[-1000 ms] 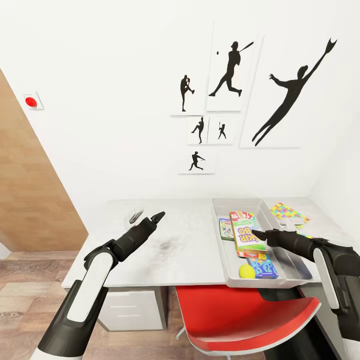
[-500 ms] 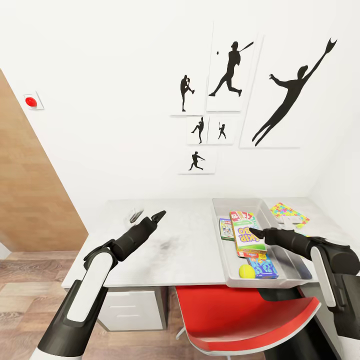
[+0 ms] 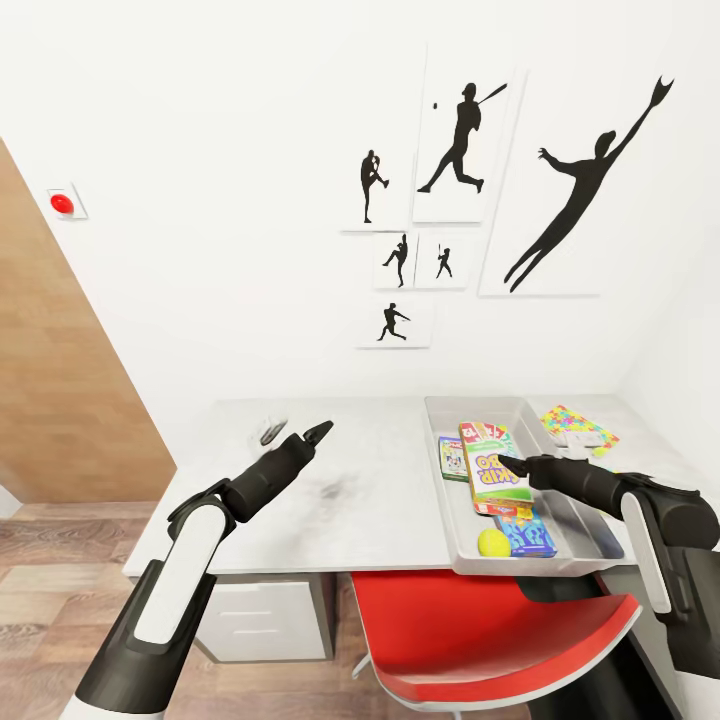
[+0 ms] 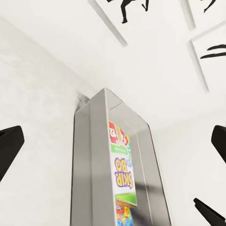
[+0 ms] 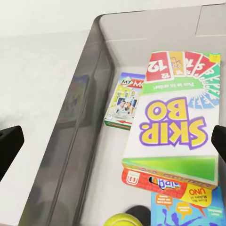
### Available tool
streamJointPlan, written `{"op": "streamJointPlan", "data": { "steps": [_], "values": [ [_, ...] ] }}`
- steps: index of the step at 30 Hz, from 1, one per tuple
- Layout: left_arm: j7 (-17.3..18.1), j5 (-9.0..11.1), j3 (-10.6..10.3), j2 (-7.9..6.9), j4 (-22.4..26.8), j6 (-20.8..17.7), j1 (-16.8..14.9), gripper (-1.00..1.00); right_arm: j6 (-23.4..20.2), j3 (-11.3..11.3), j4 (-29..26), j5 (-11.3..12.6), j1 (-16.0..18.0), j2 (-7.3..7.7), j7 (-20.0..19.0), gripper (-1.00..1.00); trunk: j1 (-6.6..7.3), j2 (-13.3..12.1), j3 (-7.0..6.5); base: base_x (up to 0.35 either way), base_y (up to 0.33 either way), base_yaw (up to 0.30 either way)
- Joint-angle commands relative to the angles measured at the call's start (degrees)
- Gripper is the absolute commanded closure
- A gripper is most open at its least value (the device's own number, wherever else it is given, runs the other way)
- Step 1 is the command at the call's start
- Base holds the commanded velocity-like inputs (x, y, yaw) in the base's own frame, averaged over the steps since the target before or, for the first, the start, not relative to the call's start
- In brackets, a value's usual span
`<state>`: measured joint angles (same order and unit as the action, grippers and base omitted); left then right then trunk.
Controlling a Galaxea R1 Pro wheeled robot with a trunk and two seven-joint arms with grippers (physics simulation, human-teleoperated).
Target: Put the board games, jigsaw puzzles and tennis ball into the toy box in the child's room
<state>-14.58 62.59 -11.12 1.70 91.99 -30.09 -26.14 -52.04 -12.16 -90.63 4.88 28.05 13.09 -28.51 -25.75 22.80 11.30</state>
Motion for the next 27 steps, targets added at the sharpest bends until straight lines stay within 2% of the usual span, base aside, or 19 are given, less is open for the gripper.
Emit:
{"op": "streamJointPlan", "data": {
  "steps": [1,8,20,27],
  "values": [
    [-0.67,0.52,-0.02,0.02,0.07,-0.14,-0.05,-1.0,-0.43,-0.06,-0.02,0.48,0.06,0.01,0.12,-1.0,-0.04,0.12,0.12,0.0,-0.041,0.0],
    [-1.04,0.22,-0.09,0.05,0.04,-0.19,-0.05,-1.0,-0.43,-0.09,-0.01,0.45,0.07,-0.03,0.12,-1.0,-0.04,0.12,0.12,0.0,-0.15,0.0],
    [-1.25,0.03,-0.07,0.06,-0.01,-0.16,-0.05,-1.0,-0.43,-0.06,0.22,0.47,0.36,-0.31,0.25,-1.0,-0.04,0.12,0.12,0.0,-0.265,0.0],
    [-1.29,0.0,-0.07,0.08,-0.05,-0.15,-0.05,-1.0,-0.43,-0.03,0.45,0.41,0.51,-0.4,0.35,-1.0,-0.04,0.12,0.12,0.0,-0.119,0.0]
  ]
}}
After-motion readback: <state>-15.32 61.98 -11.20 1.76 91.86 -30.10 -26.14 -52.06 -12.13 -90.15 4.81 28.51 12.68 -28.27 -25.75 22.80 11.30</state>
